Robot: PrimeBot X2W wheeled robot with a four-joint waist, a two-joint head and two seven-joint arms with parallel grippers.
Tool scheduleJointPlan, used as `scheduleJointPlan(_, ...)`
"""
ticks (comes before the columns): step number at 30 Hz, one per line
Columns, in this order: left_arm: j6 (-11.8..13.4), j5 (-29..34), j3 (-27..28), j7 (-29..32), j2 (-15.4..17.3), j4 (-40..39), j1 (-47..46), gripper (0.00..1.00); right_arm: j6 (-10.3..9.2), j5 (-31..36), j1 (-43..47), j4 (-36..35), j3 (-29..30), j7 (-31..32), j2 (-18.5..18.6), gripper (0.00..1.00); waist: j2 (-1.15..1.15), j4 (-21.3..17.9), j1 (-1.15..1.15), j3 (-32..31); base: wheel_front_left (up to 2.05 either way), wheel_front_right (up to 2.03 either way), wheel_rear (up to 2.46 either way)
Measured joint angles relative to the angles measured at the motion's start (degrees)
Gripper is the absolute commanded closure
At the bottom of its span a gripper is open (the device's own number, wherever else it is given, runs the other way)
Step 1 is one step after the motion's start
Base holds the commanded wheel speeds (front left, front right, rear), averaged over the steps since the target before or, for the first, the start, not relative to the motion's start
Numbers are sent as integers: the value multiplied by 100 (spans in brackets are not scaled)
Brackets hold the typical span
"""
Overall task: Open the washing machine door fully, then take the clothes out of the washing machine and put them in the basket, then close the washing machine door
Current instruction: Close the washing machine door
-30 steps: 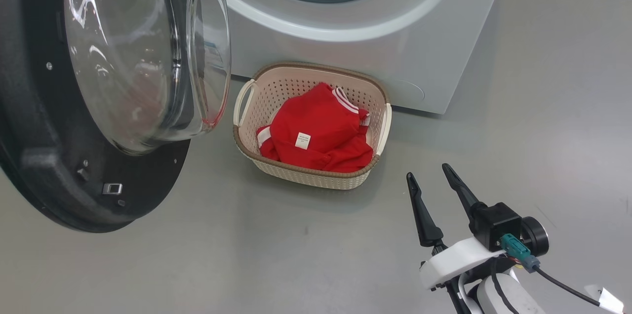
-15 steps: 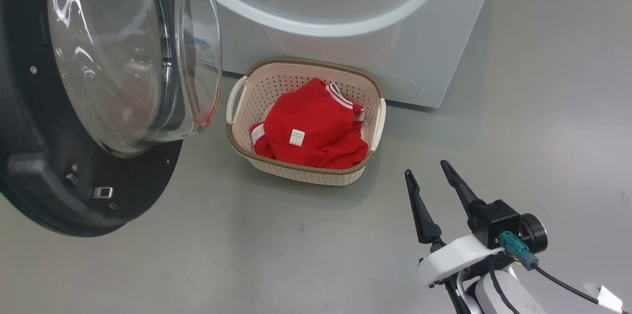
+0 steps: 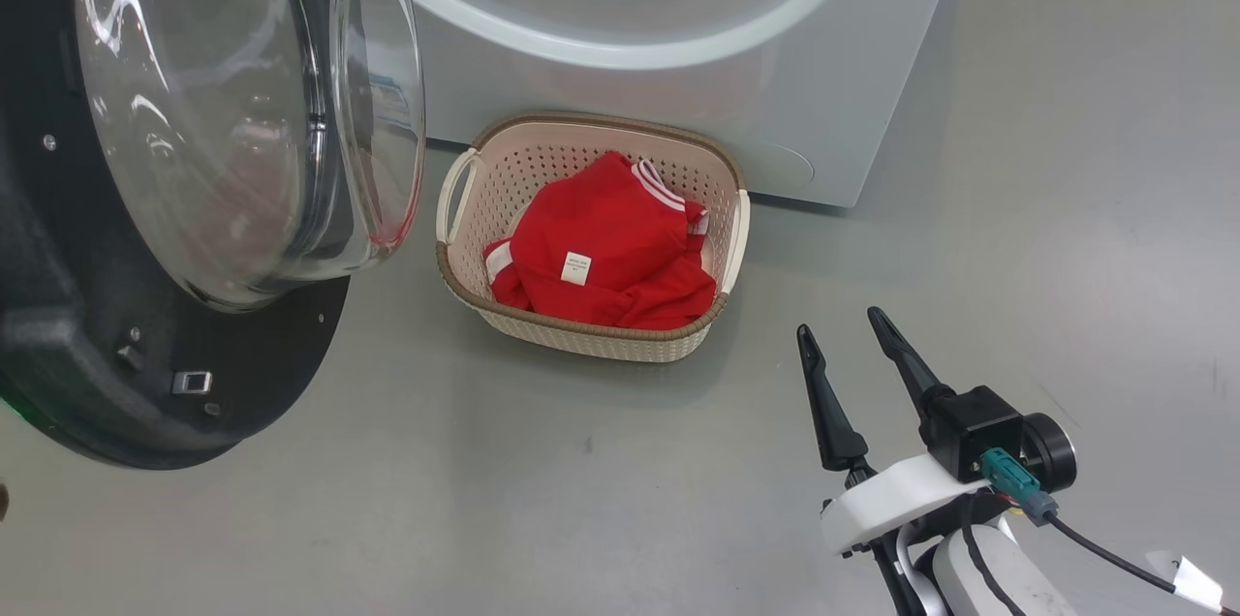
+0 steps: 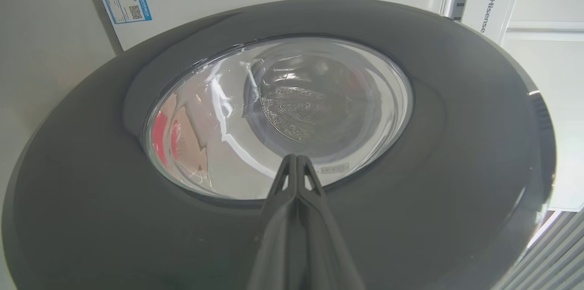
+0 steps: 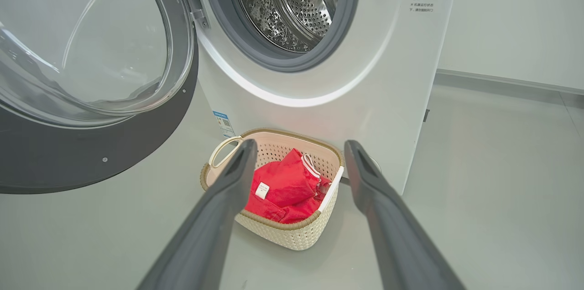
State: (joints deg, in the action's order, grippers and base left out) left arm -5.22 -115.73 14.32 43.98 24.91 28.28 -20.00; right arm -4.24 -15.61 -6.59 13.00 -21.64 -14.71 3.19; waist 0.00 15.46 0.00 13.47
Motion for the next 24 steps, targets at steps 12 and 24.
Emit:
scheduleJointPlan(12, -113, -238, -5, 672, -105, -244, 154, 100, -2, -1, 1, 1, 16, 0, 0, 0, 0, 29, 0, -38, 0, 0, 0)
scheduleJointPlan(24, -122, -398, 38, 1020, -204, -443, 427, 100, -3, -9, 3, 5, 32, 0, 0, 0, 0, 65, 0, -98, 0, 0, 0)
